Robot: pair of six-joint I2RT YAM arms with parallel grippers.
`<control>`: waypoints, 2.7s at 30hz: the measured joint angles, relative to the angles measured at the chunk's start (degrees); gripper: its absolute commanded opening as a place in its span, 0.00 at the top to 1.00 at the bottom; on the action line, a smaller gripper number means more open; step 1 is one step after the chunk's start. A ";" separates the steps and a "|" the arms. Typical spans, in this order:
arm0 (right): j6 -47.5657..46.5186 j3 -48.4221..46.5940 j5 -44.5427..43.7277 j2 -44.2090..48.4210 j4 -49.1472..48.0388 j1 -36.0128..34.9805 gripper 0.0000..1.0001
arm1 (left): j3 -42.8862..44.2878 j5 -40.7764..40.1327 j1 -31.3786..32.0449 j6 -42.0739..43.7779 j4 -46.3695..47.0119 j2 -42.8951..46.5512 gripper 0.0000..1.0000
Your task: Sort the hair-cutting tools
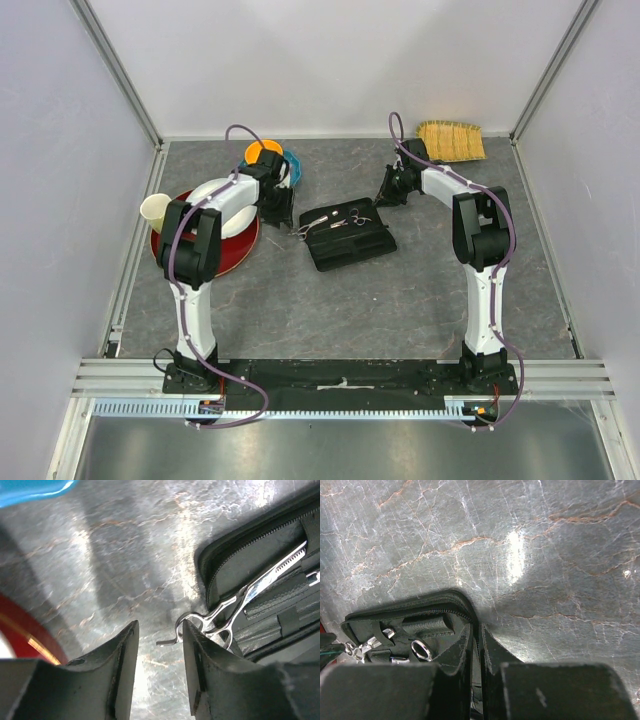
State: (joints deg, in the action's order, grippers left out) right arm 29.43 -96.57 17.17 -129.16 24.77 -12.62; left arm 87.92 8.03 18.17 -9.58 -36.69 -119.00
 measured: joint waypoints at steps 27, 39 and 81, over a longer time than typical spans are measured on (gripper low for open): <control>3.56 1.09 1.60 0.09 -1.18 0.76 0.88 | -13.31 2.64 0.35 -42.97 9.09 7.65 0.43; 4.35 1.33 2.10 0.09 -1.57 0.94 0.89 | -12.07 4.13 0.90 -44.24 12.24 4.74 0.48; 4.87 1.36 3.58 -0.33 -1.86 1.40 0.90 | -2.58 7.41 1.57 -35.58 9.20 -1.11 0.47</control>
State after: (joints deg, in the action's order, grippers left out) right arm 34.30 -95.22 20.75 -129.49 22.92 -11.22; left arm 85.34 15.44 19.75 -45.17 -27.49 -120.11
